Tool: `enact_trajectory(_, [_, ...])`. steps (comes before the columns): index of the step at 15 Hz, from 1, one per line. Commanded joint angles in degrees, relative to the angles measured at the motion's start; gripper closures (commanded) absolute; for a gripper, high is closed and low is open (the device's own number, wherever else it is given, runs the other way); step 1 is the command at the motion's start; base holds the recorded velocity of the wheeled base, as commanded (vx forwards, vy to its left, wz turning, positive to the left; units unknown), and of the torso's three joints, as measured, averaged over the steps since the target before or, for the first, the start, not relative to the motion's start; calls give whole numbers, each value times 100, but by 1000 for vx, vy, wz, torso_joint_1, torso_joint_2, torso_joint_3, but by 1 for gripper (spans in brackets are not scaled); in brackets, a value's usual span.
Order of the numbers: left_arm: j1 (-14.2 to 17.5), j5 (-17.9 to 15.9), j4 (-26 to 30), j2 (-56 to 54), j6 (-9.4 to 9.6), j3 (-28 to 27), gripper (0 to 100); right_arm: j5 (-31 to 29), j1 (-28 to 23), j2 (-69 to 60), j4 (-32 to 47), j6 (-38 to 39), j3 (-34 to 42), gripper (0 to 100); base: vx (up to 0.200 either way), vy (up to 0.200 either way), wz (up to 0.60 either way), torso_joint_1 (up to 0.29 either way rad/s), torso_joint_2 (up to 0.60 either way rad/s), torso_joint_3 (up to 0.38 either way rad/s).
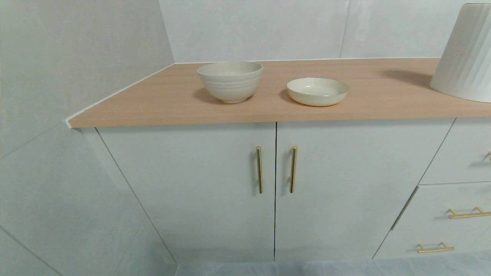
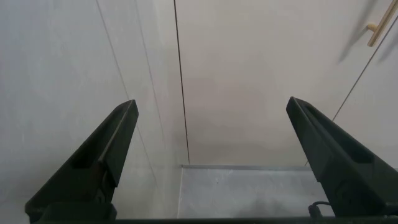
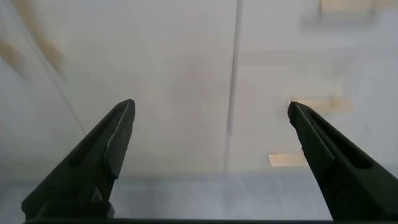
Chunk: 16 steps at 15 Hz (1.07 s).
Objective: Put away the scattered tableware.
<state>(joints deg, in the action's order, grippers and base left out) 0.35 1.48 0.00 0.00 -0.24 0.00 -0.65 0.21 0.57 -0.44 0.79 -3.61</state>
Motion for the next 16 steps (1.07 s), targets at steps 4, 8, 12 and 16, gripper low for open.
enact_trajectory(4, [0,2,0,0,-2,0,0,1981,559,3195,97,79,-1564,0,0,0,0,0,0,0])
enact_trajectory(8, [0,2,0,0,-2,0,0,2209,1755,6157,-615,211,-2689,0,0,0,0,0,0,0])
enact_trajectory(12, [0,2,0,0,-2,0,0,2227,2572,8635,-3305,527,-3164,0,0,0,0,0,0,0])
enact_trajectory(16, [0,2,0,0,-2,0,0,2253,3214,9540,-3920,905,-3700,0,0,0,0,0,0,0])
